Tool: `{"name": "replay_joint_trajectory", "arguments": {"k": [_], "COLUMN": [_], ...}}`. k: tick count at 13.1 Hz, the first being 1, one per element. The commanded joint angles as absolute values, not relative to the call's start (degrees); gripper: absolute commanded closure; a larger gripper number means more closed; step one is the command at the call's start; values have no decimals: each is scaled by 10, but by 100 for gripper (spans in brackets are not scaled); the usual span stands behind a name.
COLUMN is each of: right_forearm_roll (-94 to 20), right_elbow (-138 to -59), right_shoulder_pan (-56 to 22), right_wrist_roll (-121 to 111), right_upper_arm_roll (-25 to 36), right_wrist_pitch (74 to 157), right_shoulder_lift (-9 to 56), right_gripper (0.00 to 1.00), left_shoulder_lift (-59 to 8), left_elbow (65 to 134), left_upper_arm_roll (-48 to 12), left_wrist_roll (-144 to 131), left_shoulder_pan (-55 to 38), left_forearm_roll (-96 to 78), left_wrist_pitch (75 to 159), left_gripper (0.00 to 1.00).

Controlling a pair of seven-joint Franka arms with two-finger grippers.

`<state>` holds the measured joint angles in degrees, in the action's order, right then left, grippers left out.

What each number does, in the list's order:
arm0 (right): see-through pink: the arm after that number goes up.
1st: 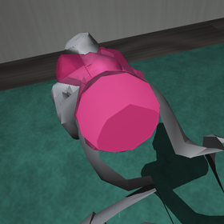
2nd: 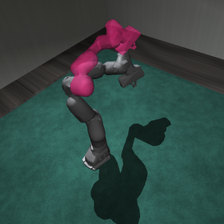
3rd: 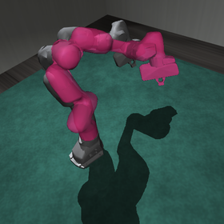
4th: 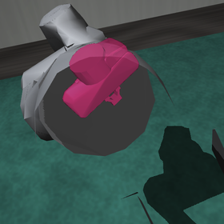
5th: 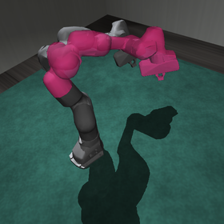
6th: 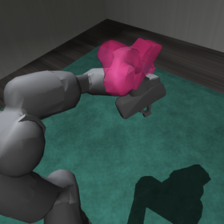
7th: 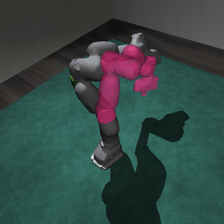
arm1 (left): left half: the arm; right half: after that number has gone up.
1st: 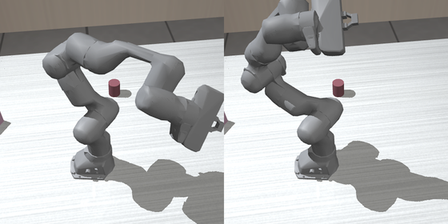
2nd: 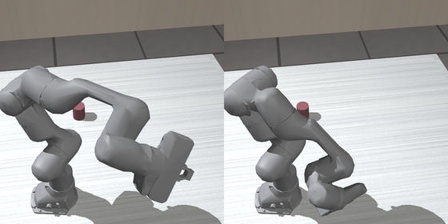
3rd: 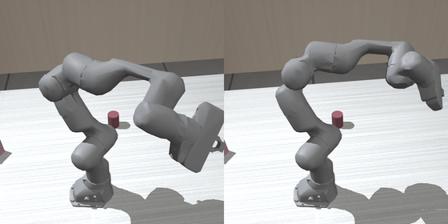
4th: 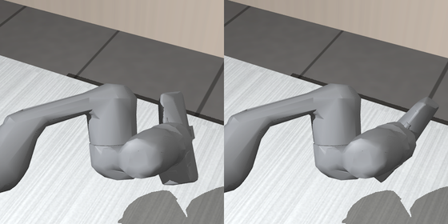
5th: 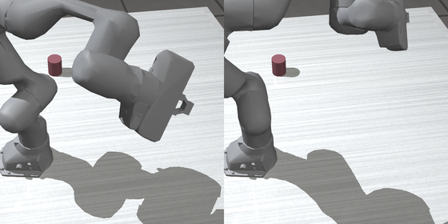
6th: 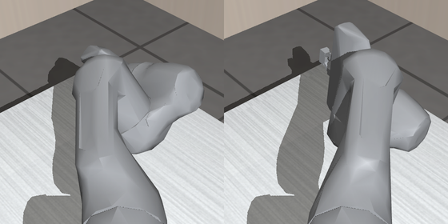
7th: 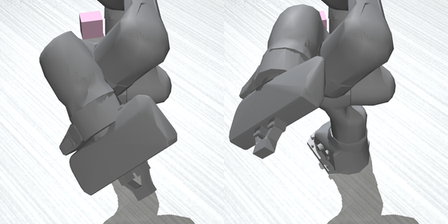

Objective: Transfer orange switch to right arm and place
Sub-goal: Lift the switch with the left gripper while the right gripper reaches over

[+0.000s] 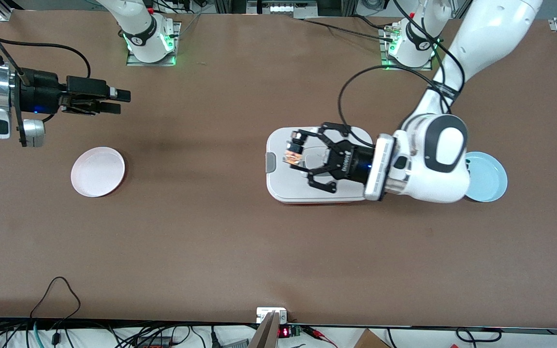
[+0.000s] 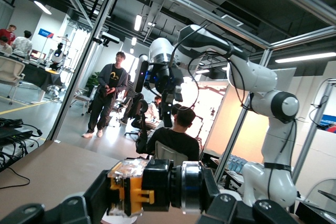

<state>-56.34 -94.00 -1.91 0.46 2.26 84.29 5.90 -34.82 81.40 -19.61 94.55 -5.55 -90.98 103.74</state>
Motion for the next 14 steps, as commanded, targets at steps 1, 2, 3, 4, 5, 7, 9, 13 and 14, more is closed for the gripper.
{"name": "replay_joint_trajectory", "arguments": {"k": [1,2,3,4,5,7,9,13,14], "right_forearm_roll": [-664,-688,-708,-734,-762,-786,-803,-834,-839], "right_elbow": [-940,-940,-947,-964,-981,-998,-1009,-1012,-1013], "right_shoulder_pan": [-15,-15,-17,-18,-19,-18,-19,-37,-40], "right_wrist_roll": [18,17,18,23,24,38,83,149,162], "right_upper_arm_roll": [23,23,23,23,23,23,22,21,21], "right_wrist_pitch": [835,836,836,840,841,840,832,832,832], "right_shoulder_lift": [82,91,97,98,101,110,117,123,125], "right_gripper": [0,0,0,0,0,0,0,0,0], "left_shoulder_lift": [-343,-335,-326,-323,-323,-324,-322,-316,-316], "left_elbow": [780,780,780,780,779,749,745,744,744], "left_upper_arm_roll": [-192,-192,-192,-194,-194,-193,-195,-194,-194], "left_wrist_roll": [916,914,911,909,907,899,876,875,875], "left_shoulder_pan": [-124,-150,-176,-199,-225,-264,-305,-316,-315], "left_forearm_roll": [-925,-927,-942,-965,-981,-989,-990,-988,-987], "left_wrist_pitch": [1128,1173,1226,1273,1311,1379,1454,1489,1489], "left_gripper": [88,89,89,89,89,89,89,88,88]}}
